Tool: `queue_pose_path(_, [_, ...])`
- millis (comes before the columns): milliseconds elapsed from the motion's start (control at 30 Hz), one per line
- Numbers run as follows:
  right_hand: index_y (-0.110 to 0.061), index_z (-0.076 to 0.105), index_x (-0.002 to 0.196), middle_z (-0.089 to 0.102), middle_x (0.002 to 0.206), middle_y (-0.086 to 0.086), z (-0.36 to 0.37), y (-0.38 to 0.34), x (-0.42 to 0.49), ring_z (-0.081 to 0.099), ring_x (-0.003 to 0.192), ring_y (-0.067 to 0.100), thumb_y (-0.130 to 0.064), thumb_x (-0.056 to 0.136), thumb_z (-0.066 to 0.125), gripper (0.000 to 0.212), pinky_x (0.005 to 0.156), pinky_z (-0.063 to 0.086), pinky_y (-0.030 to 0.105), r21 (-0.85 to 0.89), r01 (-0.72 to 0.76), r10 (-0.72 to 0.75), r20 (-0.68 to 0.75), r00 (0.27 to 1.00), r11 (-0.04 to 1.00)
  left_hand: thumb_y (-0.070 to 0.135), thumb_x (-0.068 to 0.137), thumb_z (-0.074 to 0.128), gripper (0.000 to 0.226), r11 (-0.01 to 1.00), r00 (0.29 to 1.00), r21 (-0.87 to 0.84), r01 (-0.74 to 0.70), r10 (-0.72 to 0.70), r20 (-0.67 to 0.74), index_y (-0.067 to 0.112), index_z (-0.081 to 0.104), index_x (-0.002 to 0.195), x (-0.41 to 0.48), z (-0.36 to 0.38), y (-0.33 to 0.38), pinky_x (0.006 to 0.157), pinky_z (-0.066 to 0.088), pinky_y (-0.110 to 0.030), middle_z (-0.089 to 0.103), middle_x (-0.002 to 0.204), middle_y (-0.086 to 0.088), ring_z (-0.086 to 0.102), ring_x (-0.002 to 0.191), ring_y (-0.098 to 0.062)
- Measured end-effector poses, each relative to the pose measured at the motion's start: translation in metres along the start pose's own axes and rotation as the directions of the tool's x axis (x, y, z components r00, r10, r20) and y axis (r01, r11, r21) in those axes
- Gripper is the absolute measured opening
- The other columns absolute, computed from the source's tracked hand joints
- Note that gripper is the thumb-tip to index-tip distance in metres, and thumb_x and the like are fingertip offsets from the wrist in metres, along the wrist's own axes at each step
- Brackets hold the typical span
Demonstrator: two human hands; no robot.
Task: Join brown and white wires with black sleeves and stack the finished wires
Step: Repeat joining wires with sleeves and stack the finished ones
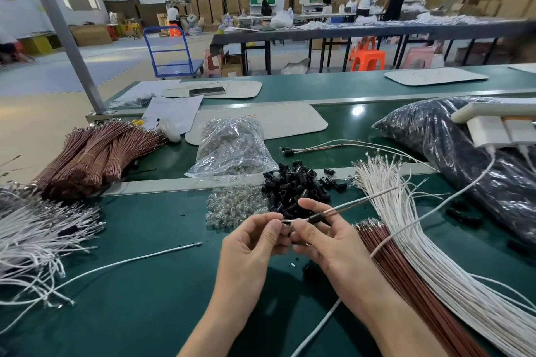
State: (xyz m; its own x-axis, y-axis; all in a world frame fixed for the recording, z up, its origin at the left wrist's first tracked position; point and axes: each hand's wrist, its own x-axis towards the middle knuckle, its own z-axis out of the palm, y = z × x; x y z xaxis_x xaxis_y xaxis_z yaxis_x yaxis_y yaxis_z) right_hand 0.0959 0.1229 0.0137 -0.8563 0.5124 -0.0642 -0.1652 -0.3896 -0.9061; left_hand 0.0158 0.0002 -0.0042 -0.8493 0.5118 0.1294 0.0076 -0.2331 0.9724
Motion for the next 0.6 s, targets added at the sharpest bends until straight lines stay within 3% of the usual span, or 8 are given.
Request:
queue_pose_path(367, [-0.025, 0.068, 0.117, 0.073, 0.088, 0.009, -0.0011, 0.0032, 0.0002, 0.071, 0.083, 0.019, -0.021, 0.075, 0.077, 0.042, 0.071, 0.057, 0.024, -0.117, 0.069, -0.071, -0.013, 0.997, 0.991, 0.020, 0.089, 0.068, 0.015, 0.988, 0.992, -0.082, 0.129, -0.127, 0.025, 0.010, 0.077, 0.096, 0.0008, -0.0006, 0.0003, 0.068, 0.059, -0.025, 0.075, 0.083, -0.010, 0.068, 0.071, -0.015])
queue_pose_path(467, [-0.031, 0.070, 0.112, 0.075, 0.094, 0.011, -0.0003, 0.0040, -0.0010, 0.073, 0.090, 0.024, -0.022, 0.078, 0.076, 0.036, 0.075, 0.059, 0.028, -0.170, 0.098, -0.101, -0.005, 0.995, 0.980, 0.029, 0.079, 0.069, 0.027, 0.979, 0.984, -0.107, 0.176, -0.172, 0.049, 0.009, 0.077, 0.096, 0.0019, -0.0005, 0.0007, 0.068, 0.058, -0.026, 0.075, 0.085, -0.012, 0.068, 0.072, -0.015])
queue_pose_path(600, [-0.028, 0.068, 0.115, 0.075, 0.095, 0.012, -0.0013, 0.0050, -0.0012, 0.072, 0.095, 0.033, -0.016, 0.084, 0.074, 0.034, 0.084, 0.061, 0.037, -0.218, 0.121, -0.125, -0.004, 0.992, 0.968, 0.031, 0.078, 0.072, 0.023, 0.968, 0.975, -0.122, 0.219, -0.211, 0.072, 0.014, 0.080, 0.090, 0.0037, -0.0020, 0.0000, 0.069, 0.058, -0.026, 0.075, 0.087, -0.011, 0.067, 0.073, -0.014])
